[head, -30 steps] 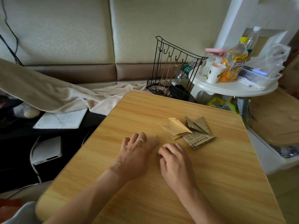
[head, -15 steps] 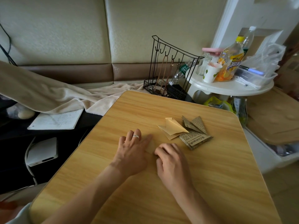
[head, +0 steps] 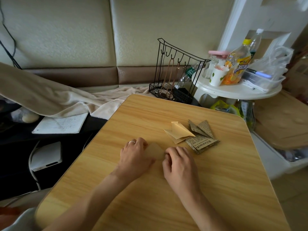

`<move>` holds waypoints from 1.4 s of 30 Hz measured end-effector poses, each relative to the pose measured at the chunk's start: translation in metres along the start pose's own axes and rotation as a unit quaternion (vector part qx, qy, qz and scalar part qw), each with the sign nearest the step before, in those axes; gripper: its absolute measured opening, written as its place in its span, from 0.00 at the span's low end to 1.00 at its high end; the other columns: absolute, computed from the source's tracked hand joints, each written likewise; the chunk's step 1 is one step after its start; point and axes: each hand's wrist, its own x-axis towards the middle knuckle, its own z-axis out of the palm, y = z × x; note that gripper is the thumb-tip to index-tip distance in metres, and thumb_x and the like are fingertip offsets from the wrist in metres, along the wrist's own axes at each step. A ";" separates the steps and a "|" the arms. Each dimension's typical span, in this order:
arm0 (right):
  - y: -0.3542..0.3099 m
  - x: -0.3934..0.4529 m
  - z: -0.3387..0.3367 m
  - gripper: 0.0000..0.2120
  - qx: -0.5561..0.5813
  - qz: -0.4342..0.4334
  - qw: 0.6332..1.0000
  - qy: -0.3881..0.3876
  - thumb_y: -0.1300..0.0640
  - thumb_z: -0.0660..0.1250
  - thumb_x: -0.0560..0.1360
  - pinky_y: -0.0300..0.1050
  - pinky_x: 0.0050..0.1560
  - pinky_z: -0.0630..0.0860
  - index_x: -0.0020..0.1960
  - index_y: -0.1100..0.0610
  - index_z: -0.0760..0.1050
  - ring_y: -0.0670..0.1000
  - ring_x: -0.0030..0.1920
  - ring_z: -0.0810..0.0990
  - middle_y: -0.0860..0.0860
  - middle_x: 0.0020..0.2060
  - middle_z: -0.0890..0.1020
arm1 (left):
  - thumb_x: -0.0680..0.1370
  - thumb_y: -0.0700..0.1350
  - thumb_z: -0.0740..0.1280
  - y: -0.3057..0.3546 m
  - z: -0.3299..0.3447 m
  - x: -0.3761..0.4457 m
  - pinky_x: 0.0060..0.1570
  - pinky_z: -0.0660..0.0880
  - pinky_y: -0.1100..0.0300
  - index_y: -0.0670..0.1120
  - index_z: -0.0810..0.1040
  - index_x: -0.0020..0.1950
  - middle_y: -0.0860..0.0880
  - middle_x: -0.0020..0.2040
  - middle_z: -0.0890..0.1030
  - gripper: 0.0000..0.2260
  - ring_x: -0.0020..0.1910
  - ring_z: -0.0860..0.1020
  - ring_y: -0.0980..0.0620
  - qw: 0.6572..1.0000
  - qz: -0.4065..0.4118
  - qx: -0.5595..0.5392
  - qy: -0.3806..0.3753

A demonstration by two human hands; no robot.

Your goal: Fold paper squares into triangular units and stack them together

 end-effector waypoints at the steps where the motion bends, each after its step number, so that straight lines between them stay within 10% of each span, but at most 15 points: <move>1: 0.000 0.000 0.000 0.06 0.003 0.009 1.000 0.002 0.56 0.63 0.78 0.51 0.49 0.76 0.50 0.55 0.78 0.54 0.48 0.76 0.50 0.44 0.78 | 0.73 0.54 0.75 0.000 0.000 0.000 0.65 0.69 0.52 0.50 0.74 0.65 0.51 0.58 0.74 0.23 0.63 0.73 0.47 1.000 -0.001 -0.009 -0.002; 7: 0.001 0.002 -0.001 0.11 0.010 0.010 1.000 0.000 0.50 0.63 0.78 0.53 0.53 0.77 0.51 0.58 0.79 0.56 0.51 0.77 0.52 0.49 0.79 | 0.79 0.48 0.69 -0.002 0.002 -0.005 0.57 0.70 0.53 0.47 0.76 0.54 0.50 0.57 0.72 0.07 0.62 0.71 0.46 0.998 0.062 0.005 0.010; 17: 0.003 0.004 -0.006 0.06 0.151 0.028 0.987 0.037 0.62 0.71 0.79 0.46 0.38 0.74 0.49 0.58 0.73 0.48 0.39 0.74 0.46 0.39 0.75 | 0.78 0.37 0.71 0.000 0.000 -0.005 0.39 0.72 0.71 0.46 0.72 0.60 0.54 0.45 0.82 0.13 0.44 0.80 0.59 0.967 0.054 -0.221 0.111; 20: 0.008 0.005 -0.005 0.05 0.186 0.072 0.979 0.040 0.62 0.71 0.78 0.34 0.39 0.69 0.51 0.56 0.75 0.43 0.38 0.75 0.44 0.39 0.77 | 0.77 0.34 0.71 -0.002 0.000 -0.002 0.39 0.71 0.73 0.47 0.74 0.59 0.53 0.43 0.83 0.15 0.42 0.80 0.62 0.961 0.037 -0.250 0.108; 37: 0.025 0.029 -0.033 0.09 0.274 0.157 0.949 -0.007 0.65 0.70 0.78 0.33 0.38 0.71 0.42 0.53 0.80 0.44 0.38 0.78 0.45 0.35 0.82 | 0.77 0.32 0.69 0.004 0.001 -0.002 0.39 0.72 0.74 0.47 0.78 0.54 0.52 0.42 0.84 0.12 0.43 0.80 0.63 0.954 0.016 -0.258 0.152; 42: 0.039 0.037 -0.047 0.06 0.248 0.211 0.937 0.129 0.64 0.68 0.80 0.34 0.35 0.75 0.48 0.54 0.78 0.43 0.36 0.81 0.48 0.39 0.83 | 0.79 0.33 0.67 0.006 0.002 -0.003 0.40 0.73 0.74 0.47 0.79 0.54 0.51 0.46 0.83 0.10 0.45 0.81 0.57 0.951 0.011 -0.258 0.168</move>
